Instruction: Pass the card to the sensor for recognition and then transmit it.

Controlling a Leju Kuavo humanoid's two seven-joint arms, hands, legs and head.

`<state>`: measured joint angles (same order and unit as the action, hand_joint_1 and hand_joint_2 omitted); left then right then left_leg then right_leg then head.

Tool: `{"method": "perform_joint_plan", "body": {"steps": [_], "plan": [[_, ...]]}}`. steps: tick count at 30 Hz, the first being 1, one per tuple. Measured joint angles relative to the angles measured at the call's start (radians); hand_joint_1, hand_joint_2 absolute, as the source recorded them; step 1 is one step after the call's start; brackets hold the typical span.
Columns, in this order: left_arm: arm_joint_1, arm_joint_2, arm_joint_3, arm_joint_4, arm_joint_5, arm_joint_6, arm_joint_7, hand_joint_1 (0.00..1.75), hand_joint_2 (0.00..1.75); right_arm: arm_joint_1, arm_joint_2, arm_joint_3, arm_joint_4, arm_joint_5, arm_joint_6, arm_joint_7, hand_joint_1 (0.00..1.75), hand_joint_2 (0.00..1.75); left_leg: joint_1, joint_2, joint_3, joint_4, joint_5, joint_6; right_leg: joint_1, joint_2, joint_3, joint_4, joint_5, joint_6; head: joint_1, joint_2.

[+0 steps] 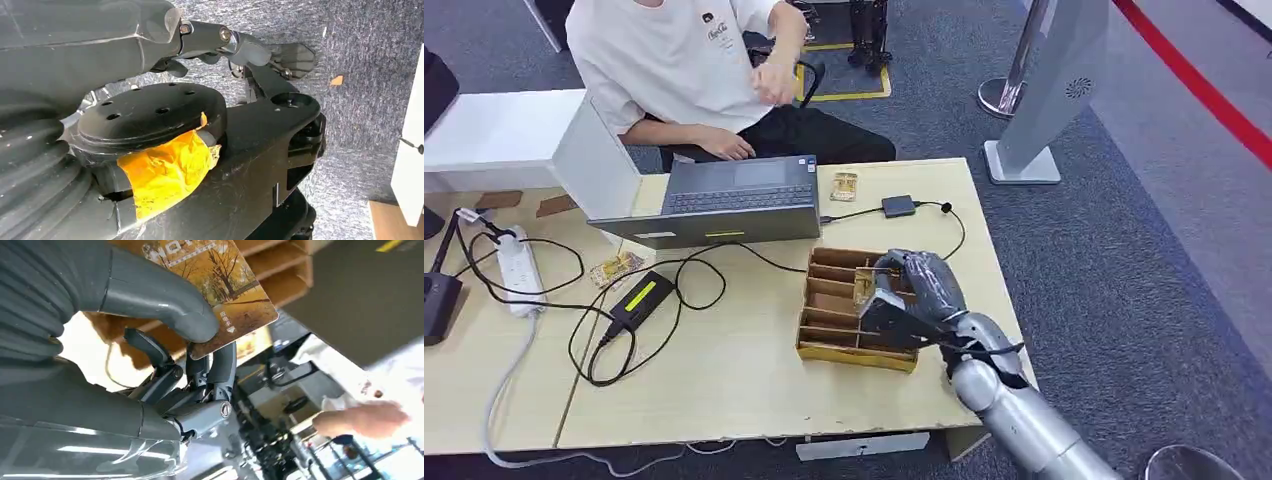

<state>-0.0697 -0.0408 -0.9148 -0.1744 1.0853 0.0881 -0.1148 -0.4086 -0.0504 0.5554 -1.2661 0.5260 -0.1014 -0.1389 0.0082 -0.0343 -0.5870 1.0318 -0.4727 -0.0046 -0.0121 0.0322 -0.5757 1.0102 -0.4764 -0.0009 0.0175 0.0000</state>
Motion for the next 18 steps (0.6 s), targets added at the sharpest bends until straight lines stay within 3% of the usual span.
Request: {"method": "perform_joint_plan", "body": {"steps": [6, 9, 13, 18], "plan": [[0.000, 0.003, -0.013, 0.000, 0.001, -0.003, 0.006, 0.00, 1.75, -0.113, -0.005, 0.009, 0.033, -0.062, 0.049, 0.014, 1.75, 1.75, 0.000, 0.000, 0.000, 0.000, 0.000, 0.000, 0.000, 0.000, 0.000, 0.000, 0.000, 0.000, 0.000, 0.000], [-0.001, 0.003, -0.023, 0.000, 0.000, 0.000, 0.007, 0.00, 1.75, -0.180, 0.003, 0.023, 0.069, -0.029, 0.003, 0.042, 1.75, 1.75, 0.000, 0.000, 0.000, 0.000, 0.000, 0.000, 0.000, 0.000, 0.000, 0.001, 0.000, 0.000, 0.000, 0.000], [-0.003, -0.013, -0.035, 0.000, -0.003, 0.040, 0.007, 0.00, 1.75, -0.268, 0.038, 0.042, 0.134, 0.148, -0.216, 0.095, 1.75, 1.75, 0.000, 0.000, 0.000, 0.000, 0.000, 0.000, 0.000, 0.000, 0.000, 0.001, 0.000, 0.000, 0.000, 0.000], [-0.005, -0.025, -0.061, 0.000, -0.022, 0.038, 0.010, 0.00, 1.75, -0.337, 0.085, 0.053, 0.231, 0.392, -0.497, 0.127, 1.75, 1.75, 0.000, 0.000, 0.000, 0.000, 0.000, 0.000, 0.000, 0.000, 0.000, 0.001, 0.000, 0.000, 0.000, 0.000]]}}
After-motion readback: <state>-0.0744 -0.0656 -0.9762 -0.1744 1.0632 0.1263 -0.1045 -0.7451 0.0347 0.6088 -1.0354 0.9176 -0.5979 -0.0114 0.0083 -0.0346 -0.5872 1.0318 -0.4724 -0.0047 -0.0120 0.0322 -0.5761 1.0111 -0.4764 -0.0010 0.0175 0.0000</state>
